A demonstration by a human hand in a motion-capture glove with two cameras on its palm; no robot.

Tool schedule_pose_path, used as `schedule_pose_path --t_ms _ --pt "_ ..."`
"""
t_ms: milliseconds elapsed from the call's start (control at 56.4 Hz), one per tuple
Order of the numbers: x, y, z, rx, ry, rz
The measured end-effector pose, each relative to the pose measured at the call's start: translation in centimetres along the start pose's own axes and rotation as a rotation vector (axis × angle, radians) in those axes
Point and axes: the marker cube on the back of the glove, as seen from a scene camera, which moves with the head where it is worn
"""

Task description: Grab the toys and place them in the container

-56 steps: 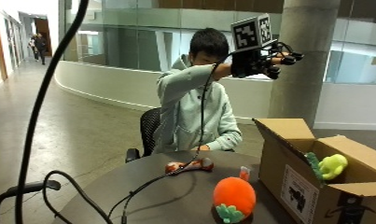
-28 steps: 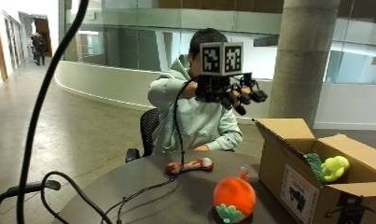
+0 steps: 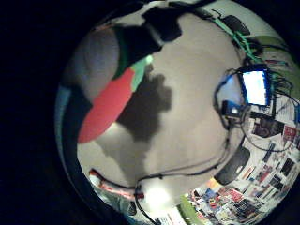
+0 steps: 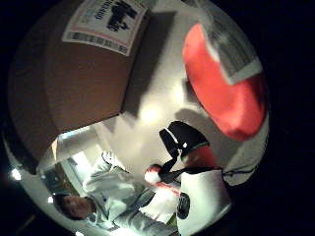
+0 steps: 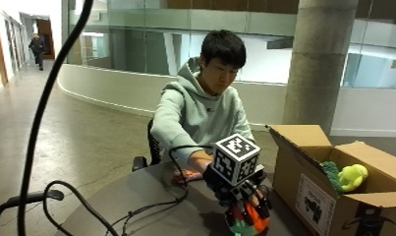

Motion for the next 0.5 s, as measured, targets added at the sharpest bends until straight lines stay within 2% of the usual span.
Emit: schedule_pose_path --t_ms 106,266,390,496 --pt "1.2 -1.5 0.8 0.120 -0.023 0.031" --pt "1.3 -1.5 1.1 0.192 -0.092 0.053" --pt "0.9 -0.5 1.0 0.175 -0.089 0.067" --pt "0.7 1.2 0.5 0.095 -0.068 0.076"
